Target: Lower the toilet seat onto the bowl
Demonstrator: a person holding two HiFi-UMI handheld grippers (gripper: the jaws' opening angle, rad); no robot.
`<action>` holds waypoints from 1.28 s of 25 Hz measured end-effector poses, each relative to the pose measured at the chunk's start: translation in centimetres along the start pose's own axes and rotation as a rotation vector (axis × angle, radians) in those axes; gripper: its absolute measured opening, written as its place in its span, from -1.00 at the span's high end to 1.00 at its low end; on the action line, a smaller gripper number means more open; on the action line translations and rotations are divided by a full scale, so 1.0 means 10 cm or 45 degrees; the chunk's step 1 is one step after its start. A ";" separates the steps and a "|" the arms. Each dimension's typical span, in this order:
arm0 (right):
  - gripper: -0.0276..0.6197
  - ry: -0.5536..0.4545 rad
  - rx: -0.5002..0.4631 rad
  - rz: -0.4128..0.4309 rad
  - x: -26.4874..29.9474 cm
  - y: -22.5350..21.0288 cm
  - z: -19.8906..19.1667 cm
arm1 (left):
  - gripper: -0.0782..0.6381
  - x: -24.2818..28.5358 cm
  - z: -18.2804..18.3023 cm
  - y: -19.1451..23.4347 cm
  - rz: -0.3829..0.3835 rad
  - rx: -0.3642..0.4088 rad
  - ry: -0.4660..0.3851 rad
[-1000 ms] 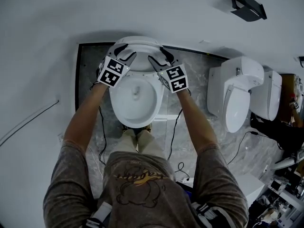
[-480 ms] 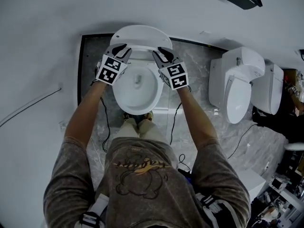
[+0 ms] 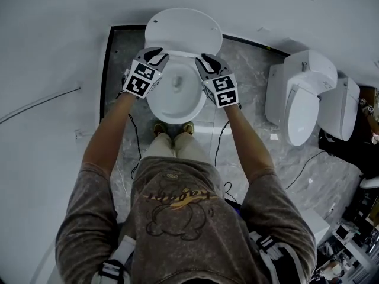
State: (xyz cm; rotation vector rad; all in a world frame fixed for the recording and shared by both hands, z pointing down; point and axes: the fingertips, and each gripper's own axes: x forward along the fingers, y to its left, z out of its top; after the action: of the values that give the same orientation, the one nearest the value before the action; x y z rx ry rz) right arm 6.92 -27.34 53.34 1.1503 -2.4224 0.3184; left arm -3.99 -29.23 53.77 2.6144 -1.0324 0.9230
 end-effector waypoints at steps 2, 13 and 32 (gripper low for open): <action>0.62 0.007 0.010 -0.001 -0.04 0.11 -0.08 | 0.49 -0.07 -0.11 -0.07 -0.021 0.015 0.008; 0.62 0.049 0.072 -0.065 -0.34 0.74 -0.55 | 0.50 -0.44 -0.69 -0.57 -0.103 -0.059 -0.053; 0.73 0.279 0.262 0.094 -0.62 1.60 -1.91 | 0.66 -0.60 -2.05 -1.42 -0.222 -0.266 0.247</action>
State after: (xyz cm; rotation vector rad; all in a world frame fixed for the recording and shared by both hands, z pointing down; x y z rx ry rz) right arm 3.39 -5.75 66.83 1.0489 -2.2815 0.6938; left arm -7.80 -7.58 67.10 2.3466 -0.7917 0.9497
